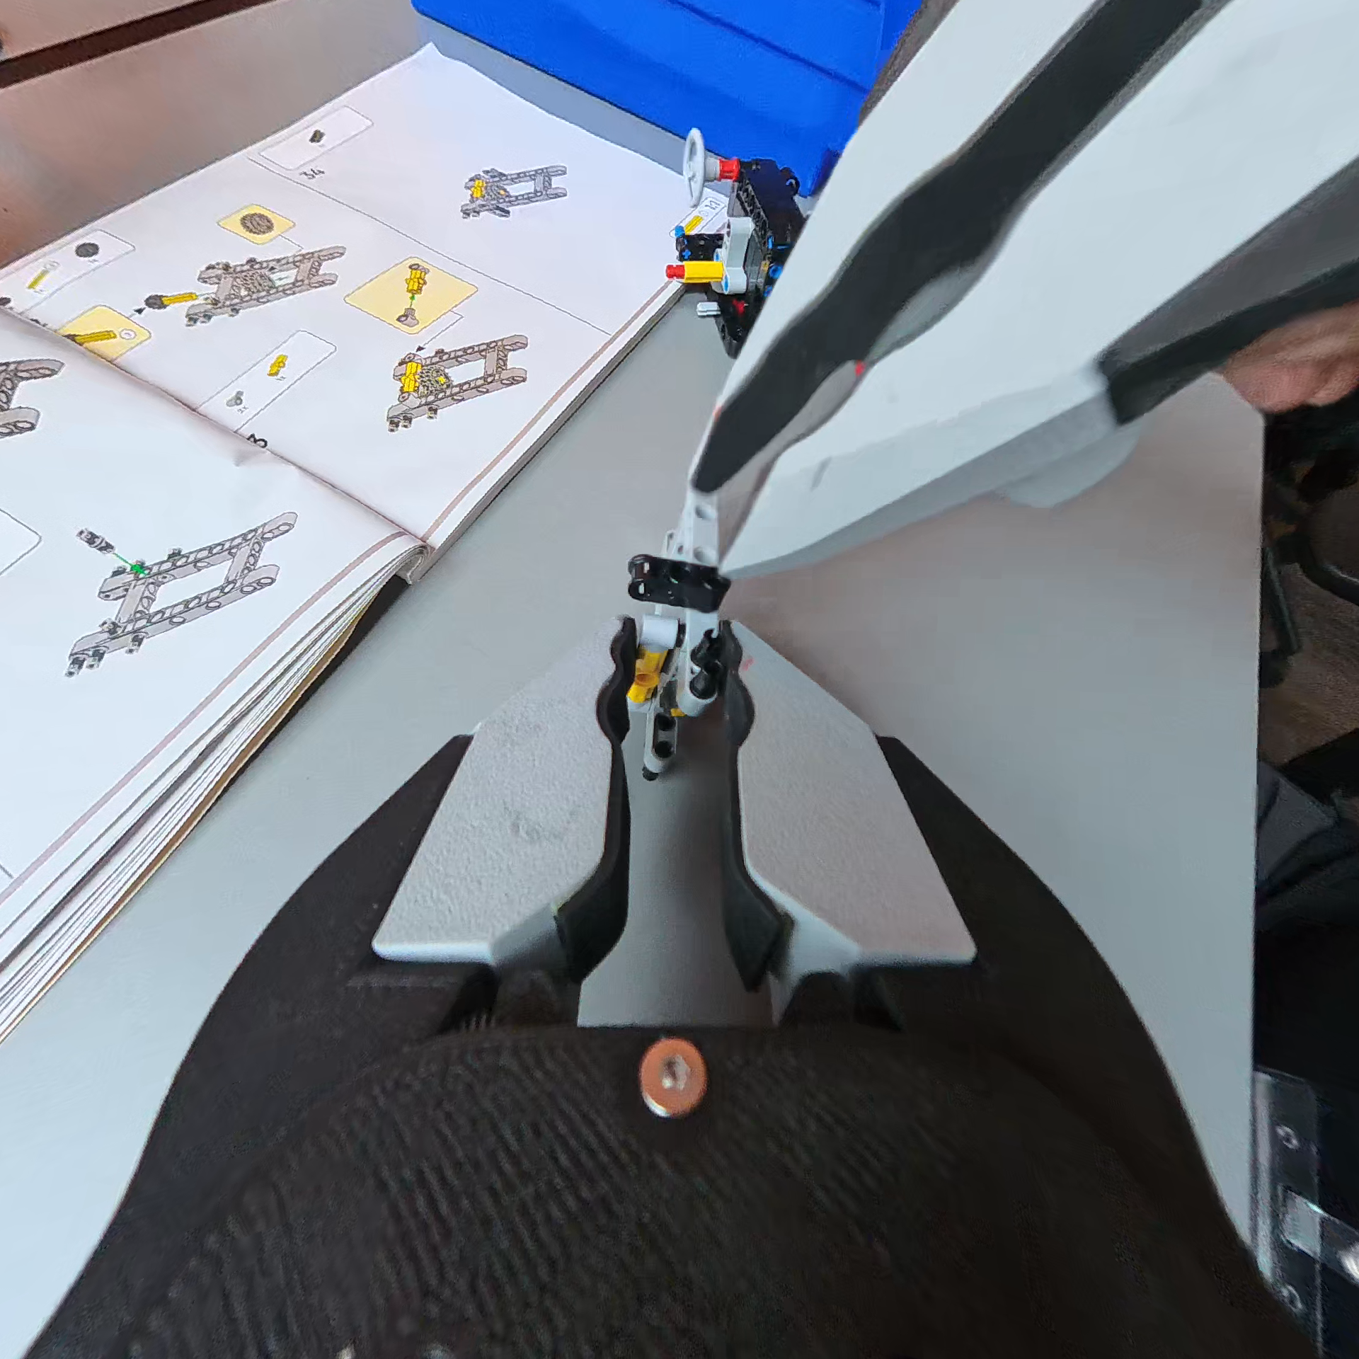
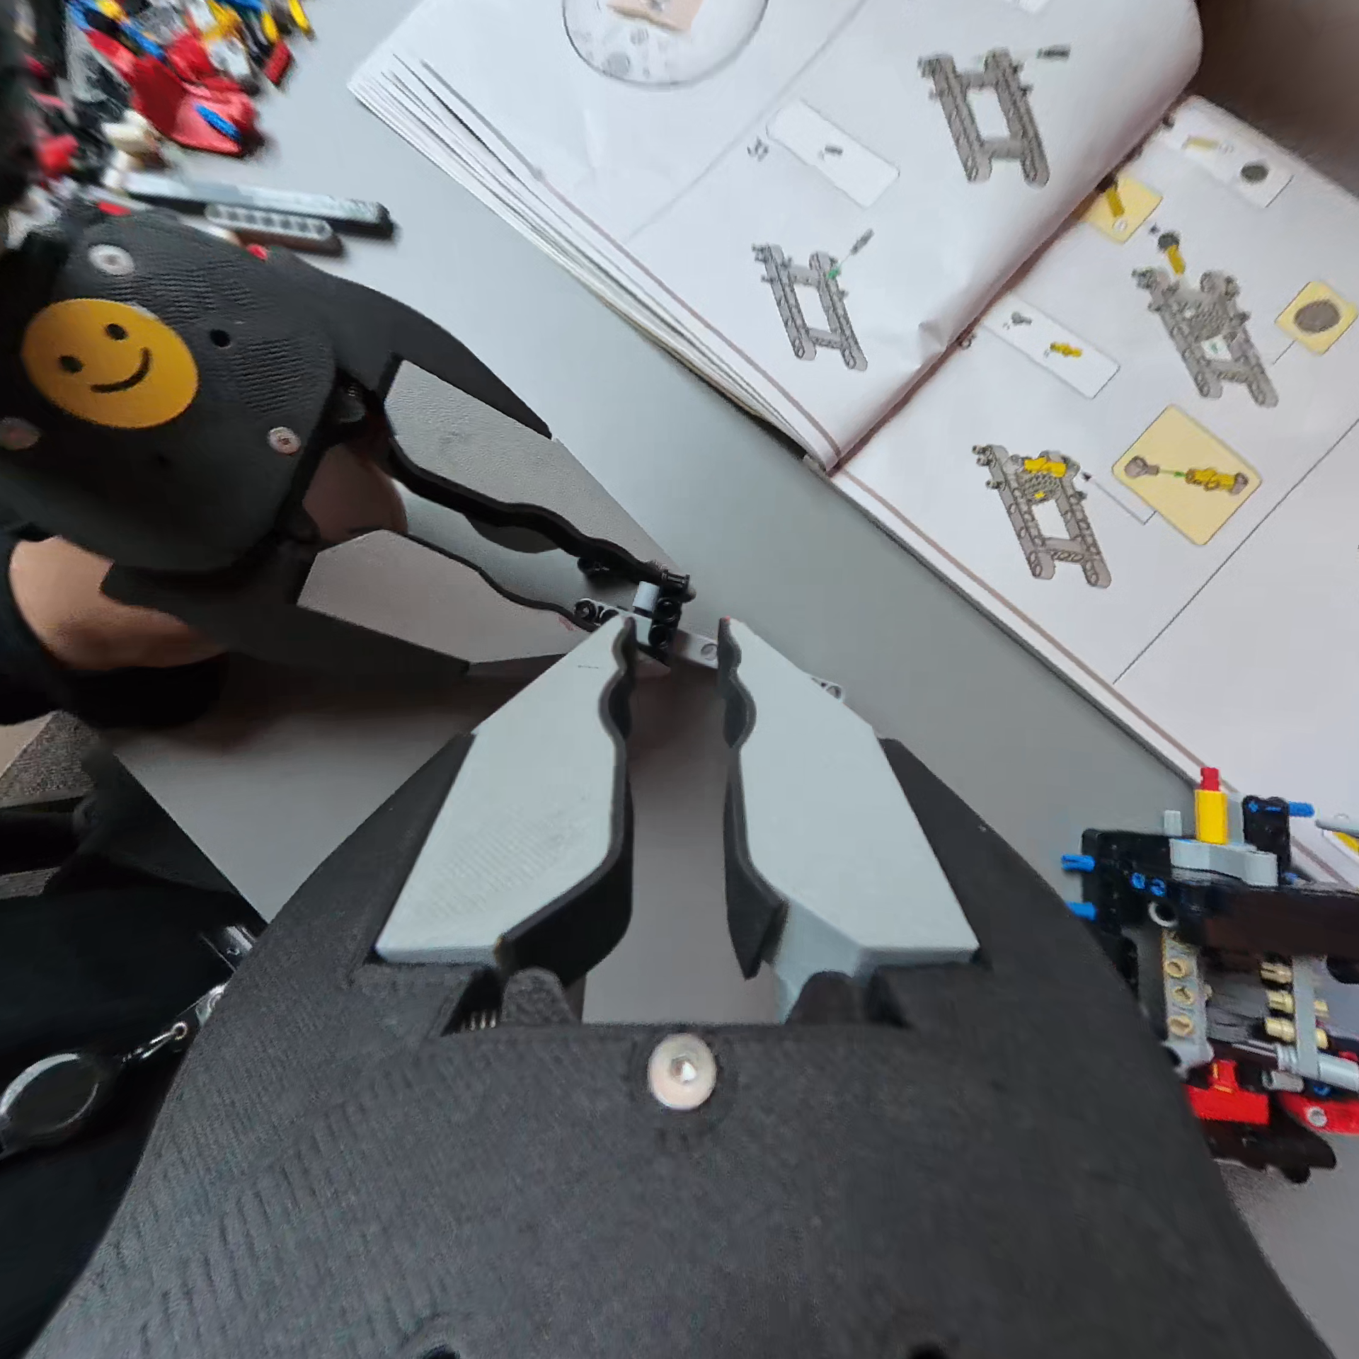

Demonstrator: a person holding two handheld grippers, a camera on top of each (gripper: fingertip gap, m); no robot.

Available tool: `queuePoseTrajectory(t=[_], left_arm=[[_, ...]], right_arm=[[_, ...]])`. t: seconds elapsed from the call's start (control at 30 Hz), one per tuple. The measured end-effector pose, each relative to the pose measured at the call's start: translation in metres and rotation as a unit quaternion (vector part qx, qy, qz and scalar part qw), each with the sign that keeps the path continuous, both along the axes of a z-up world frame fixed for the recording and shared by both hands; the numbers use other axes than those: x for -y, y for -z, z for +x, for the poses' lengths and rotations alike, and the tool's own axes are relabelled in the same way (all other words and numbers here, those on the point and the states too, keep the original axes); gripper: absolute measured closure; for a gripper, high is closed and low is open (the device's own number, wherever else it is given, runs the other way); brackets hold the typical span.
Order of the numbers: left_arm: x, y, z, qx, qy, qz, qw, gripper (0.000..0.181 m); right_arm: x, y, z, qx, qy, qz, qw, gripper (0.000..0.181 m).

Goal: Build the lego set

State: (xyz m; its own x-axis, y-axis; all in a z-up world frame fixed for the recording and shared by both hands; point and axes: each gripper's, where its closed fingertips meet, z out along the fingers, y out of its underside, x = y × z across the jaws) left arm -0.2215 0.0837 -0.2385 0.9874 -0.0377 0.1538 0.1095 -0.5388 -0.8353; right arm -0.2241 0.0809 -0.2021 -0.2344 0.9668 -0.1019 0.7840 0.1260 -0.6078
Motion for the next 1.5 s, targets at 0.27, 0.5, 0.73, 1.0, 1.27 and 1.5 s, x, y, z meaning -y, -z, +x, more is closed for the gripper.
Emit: queuePoseTrajectory(t=[0.27, 0.5, 0.73, 1.0, 1.27, 1.5], left_arm=[[0.007, -0.005, 0.016, 0.033, 0.074, 0.013, 0.997, 0.162], [0.018, -0.004, 0.043, -0.092, 0.197, 0.032, 0.976, 0.163], [0.012, 0.004, 0.05, -0.266, 0.209, 0.052, 0.939, 0.162], [0.011, 0.009, 0.053, -0.328, 0.211, 0.054, 0.919, 0.162], [0.012, 0.012, 0.051, -0.377, 0.206, 0.053, 0.901, 0.162], [0.011, 0.014, 0.051, -0.407, 0.198, 0.043, 0.891, 0.161]], right_arm=[[-0.007, 0.019, 0.032, -0.148, -0.159, 0.105, 0.97, 0.155], [0.013, 0.014, 0.047, -0.236, -0.246, 0.12, 0.932, 0.156], [0.017, 0.021, 0.063, -0.186, -0.288, -0.027, 0.939, 0.156], [0.018, 0.031, 0.062, -0.16, -0.281, -0.091, 0.942, 0.155], [0.028, 0.042, 0.061, -0.127, -0.282, -0.104, 0.945, 0.165], [0.029, 0.045, 0.062, -0.08, -0.268, -0.159, 0.947, 0.164]])
